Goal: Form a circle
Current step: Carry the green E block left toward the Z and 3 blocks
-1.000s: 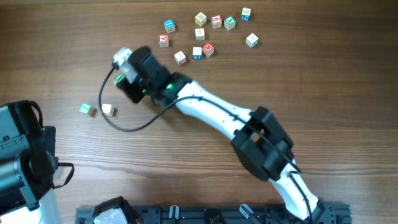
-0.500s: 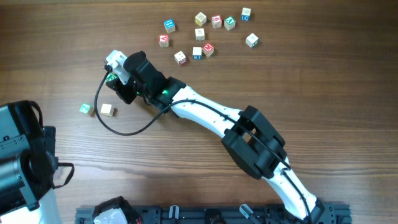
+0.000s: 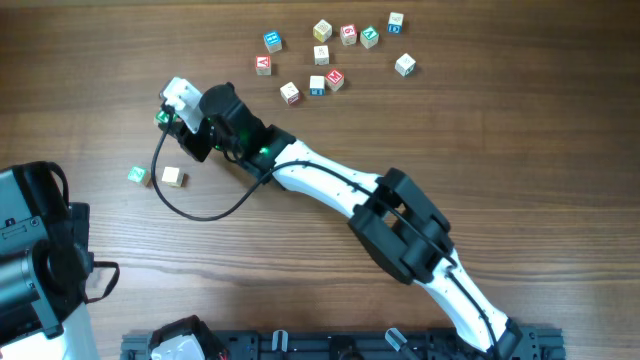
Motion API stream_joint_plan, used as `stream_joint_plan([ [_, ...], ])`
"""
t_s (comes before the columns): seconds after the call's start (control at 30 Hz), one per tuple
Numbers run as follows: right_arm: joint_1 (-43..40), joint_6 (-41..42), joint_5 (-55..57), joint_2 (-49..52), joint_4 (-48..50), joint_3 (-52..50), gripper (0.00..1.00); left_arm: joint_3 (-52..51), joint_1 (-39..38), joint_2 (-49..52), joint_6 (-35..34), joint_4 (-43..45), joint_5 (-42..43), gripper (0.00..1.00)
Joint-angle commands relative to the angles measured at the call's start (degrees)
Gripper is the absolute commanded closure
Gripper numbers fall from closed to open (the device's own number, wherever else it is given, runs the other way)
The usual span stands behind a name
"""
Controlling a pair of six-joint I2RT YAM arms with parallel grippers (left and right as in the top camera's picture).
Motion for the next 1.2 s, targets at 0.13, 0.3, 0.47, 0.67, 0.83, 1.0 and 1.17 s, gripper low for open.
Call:
stream_joint_plan([
  [0.13, 1.7, -7.7, 0.1, 9.0, -2.5, 11.0, 0.77, 0.0, 0.3, 0.0, -0.7, 0.0, -0.3, 0.0],
  [0.3, 1.7, -6.2, 0.0, 11.1, -4.7, 11.3, 0.76, 0.0, 0.3, 0.0, -0.7, 0.0, -0.3, 0.0],
  [0.47, 1.7, -6.3, 0.1, 11.3, -6.8, 11.3, 0.73, 0.0, 0.3, 0.0, -0.7, 0.0, -0.3, 0.0],
  [0.67, 1.4, -3.8, 7.6, 13.4, -9.2, 11.3, 0.7, 0.0, 0.3, 0.0, -0.7, 0.0, -0.3, 0.0],
  [0.83, -1.0, 4.2, 4.6, 13.4, -15.2, 11.3, 0.52, 0.0, 0.3, 0.0, -0.7, 0.0, -0.3, 0.0],
  [1.0, -1.3, 2.2, 6.4, 10.4, -23.9, 11.3, 0.0, 0.0, 0.3, 0.0, -0.7, 0.0, -0.3, 0.01],
  [1.17, -2.6, 3.2, 7.9, -1.9, -33.1, 11.3, 0.0, 0.0, 0.3, 0.0, -0.7, 0.0, -0.3, 0.0],
])
